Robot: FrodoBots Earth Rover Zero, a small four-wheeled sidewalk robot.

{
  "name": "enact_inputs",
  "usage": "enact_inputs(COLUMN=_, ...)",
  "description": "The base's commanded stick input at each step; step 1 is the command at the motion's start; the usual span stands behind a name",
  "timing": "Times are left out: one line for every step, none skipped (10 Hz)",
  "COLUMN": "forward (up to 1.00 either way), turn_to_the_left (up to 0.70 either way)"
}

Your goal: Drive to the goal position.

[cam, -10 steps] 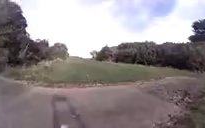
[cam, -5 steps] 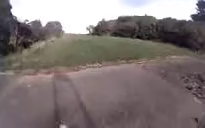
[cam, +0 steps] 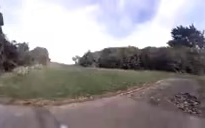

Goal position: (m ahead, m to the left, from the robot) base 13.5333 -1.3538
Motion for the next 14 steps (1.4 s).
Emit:
enact_inputs(forward=0.85, turn_to_the_left=-0.34)
enact_inputs(forward=0.85, turn_to_the_left=-0.34)
enact_inputs(forward=0.85, turn_to_the_left=-0.34)
enact_inputs(forward=0.85, turn_to_the_left=-0.34)
enact_inputs(forward=0.85, turn_to_the_left=-0.34)
enact_inputs(forward=0.85, turn_to_the_left=-0.34)
enact_inputs(forward=0.85, turn_to_the_left=-0.34)
enact_inputs(forward=0.85, turn_to_the_left=-0.34)
enact_inputs(forward=0.85, turn_to_the_left=-0.34)
enact_inputs(forward=0.85, turn_to_the_left=-0.34)
enact_inputs(forward=0.85, turn_to_the_left=-0.34)
enact_inputs(forward=0.85, turn_to_the_left=-0.34)
enact_inputs(forward=0.85, turn_to_the_left=-0.34)
enact_inputs(forward=0.85, turn_to_the_left=-0.34)
